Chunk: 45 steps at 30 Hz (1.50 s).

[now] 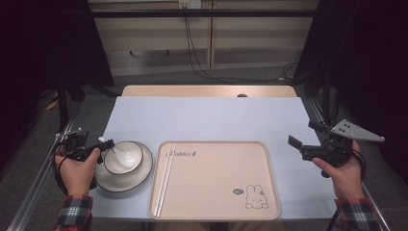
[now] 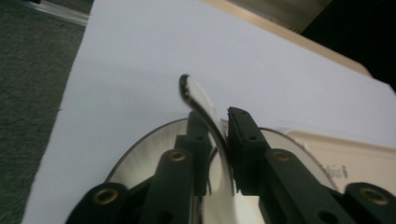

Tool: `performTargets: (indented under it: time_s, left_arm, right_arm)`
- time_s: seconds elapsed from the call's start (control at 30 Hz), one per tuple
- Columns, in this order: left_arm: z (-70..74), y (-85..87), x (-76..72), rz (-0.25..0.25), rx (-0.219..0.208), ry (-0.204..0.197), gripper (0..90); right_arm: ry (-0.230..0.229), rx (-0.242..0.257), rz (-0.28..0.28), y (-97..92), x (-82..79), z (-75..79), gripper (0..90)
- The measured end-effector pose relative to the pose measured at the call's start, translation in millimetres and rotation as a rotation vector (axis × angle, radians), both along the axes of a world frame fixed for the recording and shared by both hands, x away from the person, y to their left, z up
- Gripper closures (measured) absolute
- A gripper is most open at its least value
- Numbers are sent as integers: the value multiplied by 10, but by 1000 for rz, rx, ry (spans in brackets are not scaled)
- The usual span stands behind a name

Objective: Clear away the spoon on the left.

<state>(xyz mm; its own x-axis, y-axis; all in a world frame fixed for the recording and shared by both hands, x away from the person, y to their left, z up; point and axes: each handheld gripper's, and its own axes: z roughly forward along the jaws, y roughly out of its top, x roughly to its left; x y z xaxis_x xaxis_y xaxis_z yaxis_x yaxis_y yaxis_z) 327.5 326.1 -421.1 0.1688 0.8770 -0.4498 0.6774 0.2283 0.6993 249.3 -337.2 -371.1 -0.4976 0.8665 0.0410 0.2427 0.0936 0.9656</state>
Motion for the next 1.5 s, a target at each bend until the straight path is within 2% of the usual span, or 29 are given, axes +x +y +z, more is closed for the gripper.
performTargets:
  time_s: [0.1, 0.13, 0.2, 0.23, 0.4, 0.43, 0.57, 0.7, 0.8, 0.93, 0.97, 1.07, 1.17, 1.33, 1.5]
  left_arm:
    - [61, -46, 2, -15, -21, -16, 850]
    - [84, -67, 2, -22, -5, -24, 858]
    - [105, -89, 2, -22, 10, -32, 859]
    - [127, -116, 4, -35, -6, -41, 860]
    - [182, -191, 7, -62, -16, -47, 860]
    - [238, -223, 12, -70, -3, -56, 860]
    - [324, -252, 23, -80, 0, -68, 860]
    - [473, -299, 37, -95, 9, -85, 860]
    - [536, -322, 50, -99, -6, -89, 860]
    - [636, -364, 56, -114, 5, -97, 860]
    - [664, -379, 58, -117, -4, -101, 860]
    - [706, -389, 65, -128, 6, -103, 860]
    - [772, -414, 80, -131, -9, -117, 860]
    - [840, -451, 98, -148, -2, -126, 860]
    - [886, -509, 111, -160, -22, -134, 860]
  right_arm:
    - [1, 7, 0, -1, -1, 1, 35]
    - [1, 6, 0, -1, -1, 1, 35]
    - [1, 6, 0, -2, -1, 1, 35]
    - [2, 4, 0, -5, -3, 3, 35]
    - [0, 2, 1, -1, -2, 2, 35]
    - [-3, -4, -3, -1, -1, 1, 35]
    - [0, 1, 1, 1, -1, 1, 35]
    - [-2, 3, 2, -4, -5, 6, 35]
    - [-2, 0, 3, -4, -6, 7, 34]
    - [-3, 4, 0, 0, -6, 10, 35]
    - [-3, 4, 0, -2, -6, 10, 35]
    - [-3, 1, 2, -4, -5, 8, 35]
    - [-3, 7, -3, 4, -7, 11, 35]
    - [-2, 8, 0, -7, -6, 10, 34]
    - [-4, 5, 1, -8, -7, 11, 34]
